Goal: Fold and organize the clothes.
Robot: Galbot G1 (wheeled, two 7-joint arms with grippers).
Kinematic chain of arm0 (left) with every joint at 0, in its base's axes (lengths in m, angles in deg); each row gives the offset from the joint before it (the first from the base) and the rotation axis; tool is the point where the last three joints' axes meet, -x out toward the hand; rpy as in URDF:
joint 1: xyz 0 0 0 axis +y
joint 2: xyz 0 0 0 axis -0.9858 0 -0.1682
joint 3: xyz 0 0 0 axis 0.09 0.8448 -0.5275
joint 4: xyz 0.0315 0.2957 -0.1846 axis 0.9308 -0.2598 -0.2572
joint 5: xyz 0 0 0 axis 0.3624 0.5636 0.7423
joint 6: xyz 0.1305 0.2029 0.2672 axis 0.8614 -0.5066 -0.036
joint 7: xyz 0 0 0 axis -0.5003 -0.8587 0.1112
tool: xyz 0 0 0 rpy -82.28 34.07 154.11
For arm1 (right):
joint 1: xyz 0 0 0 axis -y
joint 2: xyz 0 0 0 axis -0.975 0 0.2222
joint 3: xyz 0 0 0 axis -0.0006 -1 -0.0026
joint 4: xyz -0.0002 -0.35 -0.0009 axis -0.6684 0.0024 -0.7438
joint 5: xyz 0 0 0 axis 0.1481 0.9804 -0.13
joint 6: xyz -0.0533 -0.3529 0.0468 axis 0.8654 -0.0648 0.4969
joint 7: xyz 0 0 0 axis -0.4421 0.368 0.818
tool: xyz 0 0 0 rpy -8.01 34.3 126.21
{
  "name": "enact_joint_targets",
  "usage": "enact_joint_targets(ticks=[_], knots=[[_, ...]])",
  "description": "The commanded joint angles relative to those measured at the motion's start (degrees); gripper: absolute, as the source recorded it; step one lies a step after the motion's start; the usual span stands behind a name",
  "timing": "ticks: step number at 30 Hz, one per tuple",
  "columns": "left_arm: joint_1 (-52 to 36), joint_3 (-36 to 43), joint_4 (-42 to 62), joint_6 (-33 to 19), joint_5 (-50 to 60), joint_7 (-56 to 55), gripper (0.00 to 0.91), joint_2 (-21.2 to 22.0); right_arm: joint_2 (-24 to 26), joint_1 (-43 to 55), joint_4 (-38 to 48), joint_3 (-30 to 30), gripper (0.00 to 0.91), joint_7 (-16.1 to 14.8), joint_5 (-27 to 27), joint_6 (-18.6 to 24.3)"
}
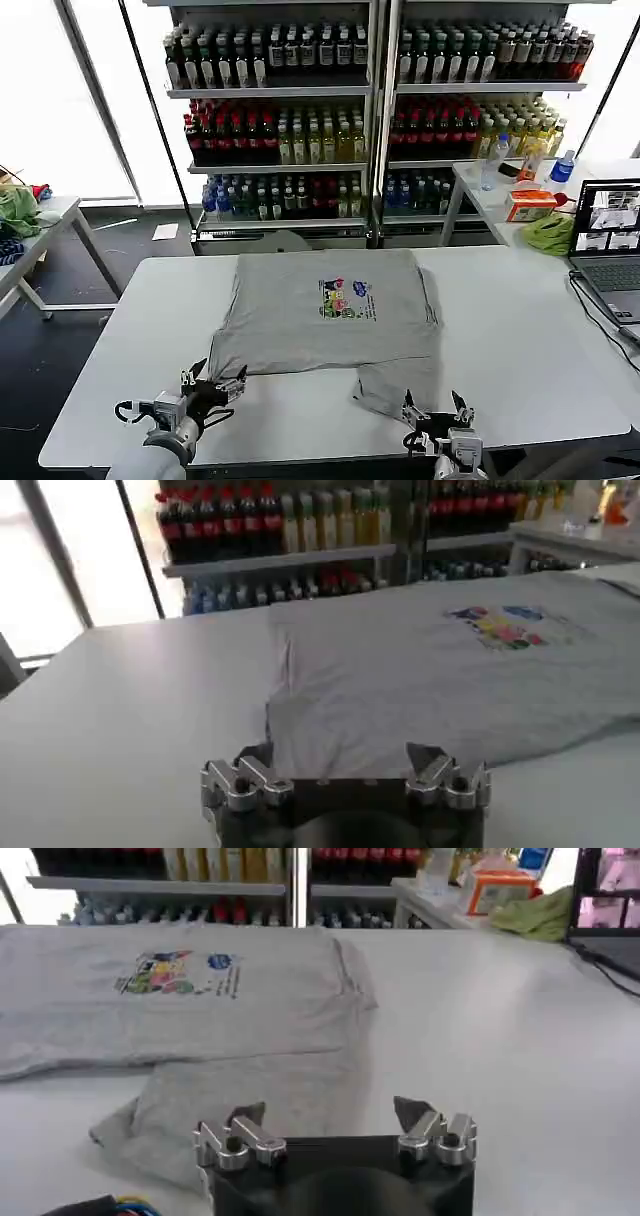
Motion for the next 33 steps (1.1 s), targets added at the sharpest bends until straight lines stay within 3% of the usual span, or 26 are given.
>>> enact_joint_targets(ticks=[1, 5, 7, 8, 9, 10, 11, 33], knots=[[-1.26, -0.29, 2.72, 0.35, -1.51, -0.3, 0.907, -0.38, 0.01, -0.1, 0.06, 0.06, 0.907, 0.31, -0.48, -0.04], [-1.34, -0.32, 3.27, 0.25, -1.59, -0.26, 0.907, -0.61, -0.41, -0.23, 0.97, -0.4, 0.907, 0.29, -0.36, -0.03], [-1.3, -0.26, 3.57, 0.21, -1.66, -0.24, 0.766, -0.62, -0.66, -0.32, 1.1, -0.63, 0.877, 0.33, -0.33, -0.02], [-1.28, -0.23, 3.63, 0.2, -1.68, -0.25, 0.282, -0.63, -0.68, -0.33, 1.12, -0.68, 0.695, 0.35, -0.33, -0.02], [-1.14, -0.12, 3.69, 0.2, -1.7, -0.24, 0.05, -0.63, -0.7, -0.36, 1.14, -0.73, 0.262, 0.31, -0.33, -0.03], [-1.01, 0.0, 3.7, 0.24, -1.76, -0.24, 0.03, -0.65, -0.68, -0.36, 1.13, -0.78, 0.06, 0.26, -0.34, -0.03], [-0.87, 0.1, 3.7, 0.27, -1.78, -0.24, 0.01, -0.67, -0.68, -0.38, 1.12, -0.8, 0.0, 0.26, -0.34, -0.03], [-0.39, 0.38, 3.96, 0.7, -1.6, -0.41, 0.0, -0.07, -0.32, -0.37, 1.51, -0.98, 0.0, 0.11, 0.7, 0.55]])
